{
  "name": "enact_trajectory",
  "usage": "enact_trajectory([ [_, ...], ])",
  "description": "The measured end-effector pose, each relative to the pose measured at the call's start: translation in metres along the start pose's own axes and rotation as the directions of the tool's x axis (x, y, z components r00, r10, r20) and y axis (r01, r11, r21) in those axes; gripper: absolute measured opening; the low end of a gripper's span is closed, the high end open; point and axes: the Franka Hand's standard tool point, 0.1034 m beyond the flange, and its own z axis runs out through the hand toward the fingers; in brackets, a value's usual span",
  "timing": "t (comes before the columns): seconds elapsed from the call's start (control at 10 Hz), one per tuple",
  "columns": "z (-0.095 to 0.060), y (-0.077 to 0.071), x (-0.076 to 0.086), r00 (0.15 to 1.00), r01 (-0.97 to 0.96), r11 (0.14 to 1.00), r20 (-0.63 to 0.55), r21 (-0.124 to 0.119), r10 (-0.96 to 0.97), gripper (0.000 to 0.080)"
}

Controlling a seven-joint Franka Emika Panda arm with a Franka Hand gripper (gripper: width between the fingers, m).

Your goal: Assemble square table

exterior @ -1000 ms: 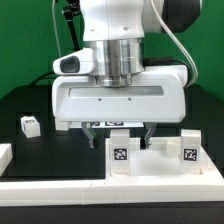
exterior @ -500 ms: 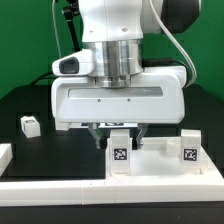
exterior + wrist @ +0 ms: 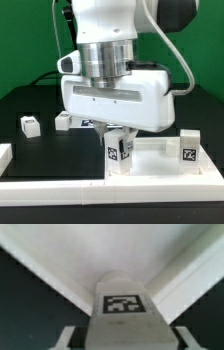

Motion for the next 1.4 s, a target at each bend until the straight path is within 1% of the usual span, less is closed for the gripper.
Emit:
enact_trajectory([
  [0.1, 0.0003, 0.0001, -0.0007, 0.98, -0.197, 0.98, 0.024, 0.014, 0.196, 0.0287],
  [0.2, 0.0017, -0.0006, -0.0012, 0.893, -0.446, 0.895, 0.066, 0.019, 0.444, 0.0287],
  [0.3, 0.0022, -0.002, -0.0024, 0.807, -0.589, 0.808, 0.075, 0.012, 0.586, 0.0287],
  [0.4, 0.0014, -0.0029, -0.0029, 0.753, -0.656, 0.755, 0.079, 0.0, 0.654, 0.0289],
  [0.6, 0.0018, -0.0032, -0.0036, 0.676, -0.734, 0.679, 0.078, -0.011, 0.733, 0.029],
  [0.7, 0.0022, -0.0028, -0.0035, 0.697, -0.715, 0.699, 0.078, -0.01, 0.713, 0.029],
  [0.8, 0.0026, -0.0027, -0.0037, 0.753, -0.655, 0.756, 0.073, -0.005, 0.653, 0.0386],
  [0.9, 0.004, -0.0042, -0.0046, 0.871, -0.49, 0.872, 0.055, 0.008, 0.489, 0.0526],
  [1.0, 0.0041, -0.0056, -0.0029, 0.97, -0.243, 0.969, 0.039, 0.035, 0.242, 0.061],
  [1.1, 0.0041, -0.0049, -0.0024, 0.977, -0.211, 0.977, 0.037, 0.035, 0.21, 0.061],
  [1.2, 0.0041, -0.0047, -0.0022, 0.987, -0.156, 0.987, 0.035, 0.036, 0.154, 0.0643],
  [1.3, 0.0041, -0.0042, -0.0016, 0.999, -0.021, 0.999, 0.029, 0.04, 0.02, 0.0648],
  [1.4, 0.0039, -0.0044, -0.0019, 0.997, 0.067, 0.997, 0.024, 0.039, -0.068, 0.0648],
])
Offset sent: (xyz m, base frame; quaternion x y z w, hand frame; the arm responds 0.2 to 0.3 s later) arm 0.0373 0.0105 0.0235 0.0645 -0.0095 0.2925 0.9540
